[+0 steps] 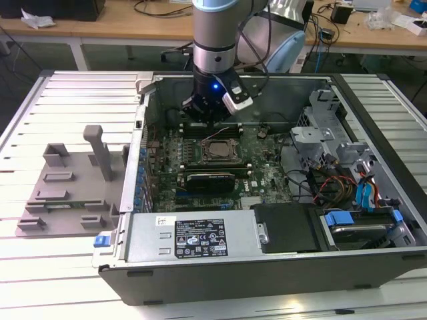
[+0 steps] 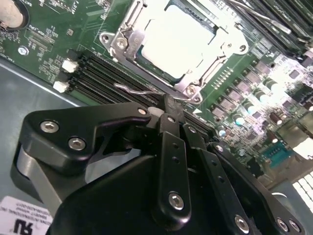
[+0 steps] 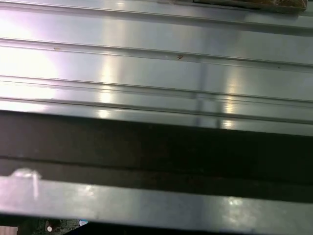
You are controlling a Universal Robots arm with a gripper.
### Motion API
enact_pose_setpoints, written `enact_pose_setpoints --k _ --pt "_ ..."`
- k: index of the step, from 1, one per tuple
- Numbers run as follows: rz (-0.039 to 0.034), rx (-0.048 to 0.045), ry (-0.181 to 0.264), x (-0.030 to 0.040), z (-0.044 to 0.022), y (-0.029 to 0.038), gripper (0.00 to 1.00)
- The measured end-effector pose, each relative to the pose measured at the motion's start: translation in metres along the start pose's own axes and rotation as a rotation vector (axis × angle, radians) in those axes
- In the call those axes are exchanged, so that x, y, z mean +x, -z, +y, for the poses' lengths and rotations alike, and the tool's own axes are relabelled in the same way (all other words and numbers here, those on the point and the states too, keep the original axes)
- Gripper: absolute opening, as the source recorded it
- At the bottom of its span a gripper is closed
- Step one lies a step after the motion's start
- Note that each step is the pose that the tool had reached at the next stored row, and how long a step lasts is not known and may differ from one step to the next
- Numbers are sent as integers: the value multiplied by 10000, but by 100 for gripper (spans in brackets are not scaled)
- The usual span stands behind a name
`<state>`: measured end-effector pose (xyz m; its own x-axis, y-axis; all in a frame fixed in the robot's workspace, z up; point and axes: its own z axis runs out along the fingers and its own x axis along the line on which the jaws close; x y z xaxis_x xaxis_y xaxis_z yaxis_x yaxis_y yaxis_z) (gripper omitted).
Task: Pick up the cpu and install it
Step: 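Install the first cpu locking lever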
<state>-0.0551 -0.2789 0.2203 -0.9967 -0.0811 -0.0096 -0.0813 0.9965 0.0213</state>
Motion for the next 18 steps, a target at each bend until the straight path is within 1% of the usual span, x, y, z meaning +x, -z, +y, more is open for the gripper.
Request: enact_pose_setpoints --k 1,5,10,16,18 --pt "7 0 0 -30 -3 -23 11" --pt "19 -1 -1 -81 -8 -67 11" --pt "29 -2 -2 -168 -16 -106 11" --pt "40 -2 -1 -240 -23 -163 11" --pt "42 -1 -1 -246 -25 -163 11"
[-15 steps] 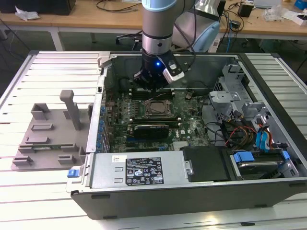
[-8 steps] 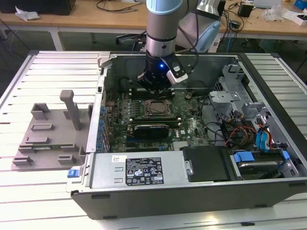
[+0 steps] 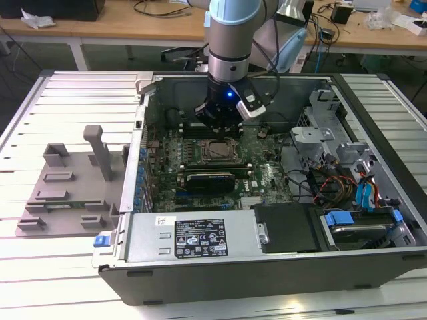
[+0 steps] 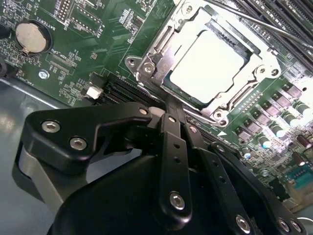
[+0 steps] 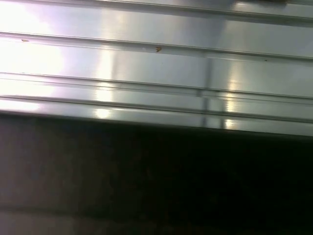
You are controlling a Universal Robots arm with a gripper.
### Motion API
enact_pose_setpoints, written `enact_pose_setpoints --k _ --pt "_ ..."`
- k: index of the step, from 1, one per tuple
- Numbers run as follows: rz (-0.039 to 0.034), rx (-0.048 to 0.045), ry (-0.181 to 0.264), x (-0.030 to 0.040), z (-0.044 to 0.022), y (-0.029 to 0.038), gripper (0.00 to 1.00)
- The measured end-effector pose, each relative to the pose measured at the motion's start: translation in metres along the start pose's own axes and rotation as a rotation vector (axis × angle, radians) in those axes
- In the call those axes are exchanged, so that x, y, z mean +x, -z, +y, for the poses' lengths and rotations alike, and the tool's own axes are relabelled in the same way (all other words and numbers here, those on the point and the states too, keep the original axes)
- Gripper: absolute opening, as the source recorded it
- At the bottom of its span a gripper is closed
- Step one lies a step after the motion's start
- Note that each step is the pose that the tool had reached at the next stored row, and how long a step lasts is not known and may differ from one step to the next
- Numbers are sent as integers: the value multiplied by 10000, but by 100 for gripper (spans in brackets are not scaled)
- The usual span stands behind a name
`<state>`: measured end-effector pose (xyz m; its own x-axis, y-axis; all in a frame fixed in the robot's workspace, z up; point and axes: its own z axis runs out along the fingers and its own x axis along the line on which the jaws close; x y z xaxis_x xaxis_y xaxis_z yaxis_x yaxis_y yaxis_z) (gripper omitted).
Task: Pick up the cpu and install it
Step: 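Install the first cpu locking lever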
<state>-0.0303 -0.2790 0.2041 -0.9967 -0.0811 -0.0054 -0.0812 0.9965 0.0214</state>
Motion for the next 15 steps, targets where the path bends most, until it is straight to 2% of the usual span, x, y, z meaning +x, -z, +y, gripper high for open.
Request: enact_pose_setpoints --k 12,15 --pt "1 -1 -2 -65 -7 -15 11" --pt "0 -1 -1 -108 -11 -16 11"
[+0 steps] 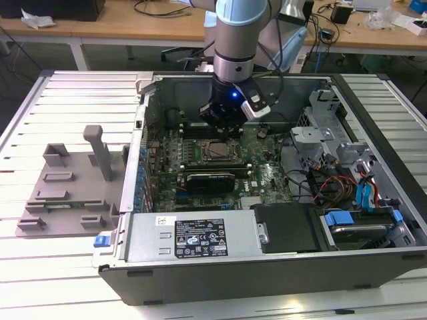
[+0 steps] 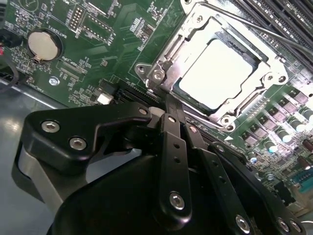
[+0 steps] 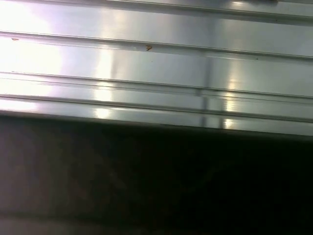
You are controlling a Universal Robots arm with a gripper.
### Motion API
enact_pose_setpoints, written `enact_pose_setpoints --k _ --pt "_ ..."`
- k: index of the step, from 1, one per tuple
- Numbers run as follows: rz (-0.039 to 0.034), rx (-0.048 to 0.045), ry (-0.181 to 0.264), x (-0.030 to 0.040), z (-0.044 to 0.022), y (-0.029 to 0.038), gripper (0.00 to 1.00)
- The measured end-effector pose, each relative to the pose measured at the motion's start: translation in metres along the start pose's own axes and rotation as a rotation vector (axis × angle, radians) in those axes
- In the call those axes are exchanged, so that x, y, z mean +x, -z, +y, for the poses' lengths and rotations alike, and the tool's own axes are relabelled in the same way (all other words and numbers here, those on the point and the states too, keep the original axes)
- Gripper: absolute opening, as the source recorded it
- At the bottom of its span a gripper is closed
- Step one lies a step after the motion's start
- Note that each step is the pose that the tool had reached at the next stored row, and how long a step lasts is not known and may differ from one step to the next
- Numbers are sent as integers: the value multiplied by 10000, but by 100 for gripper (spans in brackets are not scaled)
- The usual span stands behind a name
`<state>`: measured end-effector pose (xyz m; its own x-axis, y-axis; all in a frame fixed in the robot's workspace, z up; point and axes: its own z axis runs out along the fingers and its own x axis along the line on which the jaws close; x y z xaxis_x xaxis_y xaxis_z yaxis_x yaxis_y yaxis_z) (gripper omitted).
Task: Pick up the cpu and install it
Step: 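Install the first cpu locking lever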
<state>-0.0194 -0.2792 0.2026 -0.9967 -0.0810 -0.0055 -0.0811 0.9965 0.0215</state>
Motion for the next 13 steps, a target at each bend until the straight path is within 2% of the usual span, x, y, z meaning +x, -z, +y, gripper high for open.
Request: enact_pose_setpoints --k 6,7,13 --pt "0 1 1 -29 -2 -12 11" --pt "-19 -17 2 -35 1 -27 11" --pt "-4 -2 1 -33 -3 -19 11"
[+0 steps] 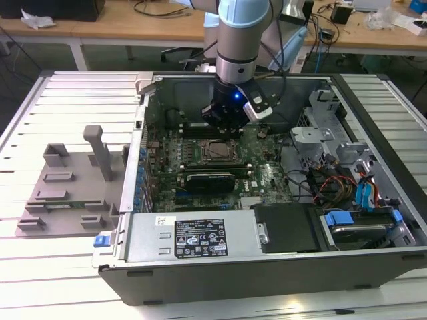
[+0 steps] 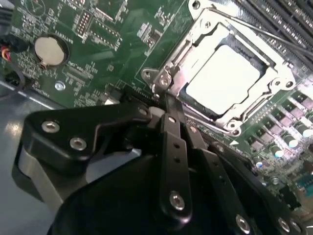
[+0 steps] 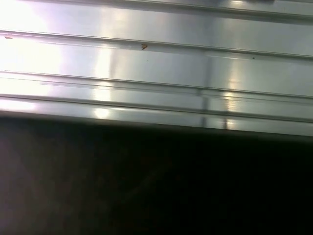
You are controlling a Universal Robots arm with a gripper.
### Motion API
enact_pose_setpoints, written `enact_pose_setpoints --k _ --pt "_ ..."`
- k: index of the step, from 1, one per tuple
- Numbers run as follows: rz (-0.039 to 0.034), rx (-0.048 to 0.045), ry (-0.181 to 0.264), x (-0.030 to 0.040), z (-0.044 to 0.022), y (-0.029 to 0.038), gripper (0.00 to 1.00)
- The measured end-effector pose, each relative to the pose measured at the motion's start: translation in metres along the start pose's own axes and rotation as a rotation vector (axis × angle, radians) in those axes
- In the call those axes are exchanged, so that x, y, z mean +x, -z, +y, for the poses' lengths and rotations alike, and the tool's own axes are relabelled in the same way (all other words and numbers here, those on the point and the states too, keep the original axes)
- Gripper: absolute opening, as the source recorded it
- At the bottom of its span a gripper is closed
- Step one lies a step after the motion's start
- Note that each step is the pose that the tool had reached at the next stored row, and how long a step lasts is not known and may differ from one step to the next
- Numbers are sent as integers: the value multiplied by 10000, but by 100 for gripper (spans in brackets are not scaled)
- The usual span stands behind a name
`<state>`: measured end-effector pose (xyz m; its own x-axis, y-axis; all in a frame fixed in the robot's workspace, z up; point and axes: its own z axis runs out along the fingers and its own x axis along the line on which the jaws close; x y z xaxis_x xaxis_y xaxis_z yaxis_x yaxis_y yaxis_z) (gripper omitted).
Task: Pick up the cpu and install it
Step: 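Install the first cpu locking lever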
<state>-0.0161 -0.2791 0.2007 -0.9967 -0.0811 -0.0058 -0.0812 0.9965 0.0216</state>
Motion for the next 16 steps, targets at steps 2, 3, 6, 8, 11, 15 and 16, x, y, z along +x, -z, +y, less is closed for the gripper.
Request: enact_pose_setpoints --k 2,3,6,8,11,15,16 --pt "-8 3 0 0 1 39 11" --pt "-11 1 1 0 1 41 11" --pt "-9 7 1 1 -12 38 11" --pt "-7 19 1 3 -28 36 11" --pt "-1 45 0 4 -36 16 11" --pt "-15 -46 2 1 -16 4 11" --pt "-22 -98 2 0 -14 3 11"
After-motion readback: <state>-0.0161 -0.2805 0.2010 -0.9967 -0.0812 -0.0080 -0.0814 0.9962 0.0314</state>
